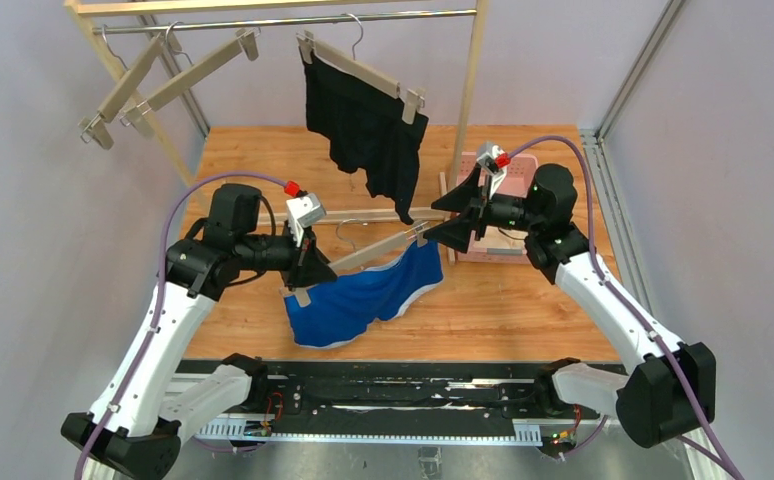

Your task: Remove the underwear clipped to the hanger

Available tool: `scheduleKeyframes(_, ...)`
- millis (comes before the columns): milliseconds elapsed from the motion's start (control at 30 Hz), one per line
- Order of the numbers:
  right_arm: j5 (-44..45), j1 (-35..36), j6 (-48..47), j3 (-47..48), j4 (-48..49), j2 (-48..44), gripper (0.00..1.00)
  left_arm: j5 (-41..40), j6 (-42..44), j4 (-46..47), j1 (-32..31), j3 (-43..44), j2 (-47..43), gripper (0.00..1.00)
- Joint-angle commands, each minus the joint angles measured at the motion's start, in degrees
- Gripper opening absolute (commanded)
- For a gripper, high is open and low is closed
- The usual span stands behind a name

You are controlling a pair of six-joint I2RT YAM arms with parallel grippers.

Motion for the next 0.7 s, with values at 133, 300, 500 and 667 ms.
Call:
scheduleKeyframes(133, -4.8, -0.6, 2.5, 1.4, 5.8, 0.7, 0.84, 4.0, 0.9, 1.5, -0.7, 1.5, 0.4, 0.00)
scheduleKeyframes(300, -4.8, -0.5, 3.3, -0.2, 6.5, -0.2, 0.83, 5.2, 1.2, 1.6, -0.8, 2.1, 1.5, 0.00)
scheduleKeyframes(500, -5.5, -0.5, 4.1, -1.7, 7.1, -0.7, 0.83, 6.0, 1.3, 1.5, -0.9, 3.1, 2.7, 0.00)
scheduleKeyframes(667, -6.1, -0.5, 5.4, -2.7, 8.8, -0.1, 0.81, 5.6, 0.8, 1.5, -1.0, 4.1, 3.1, 0.00)
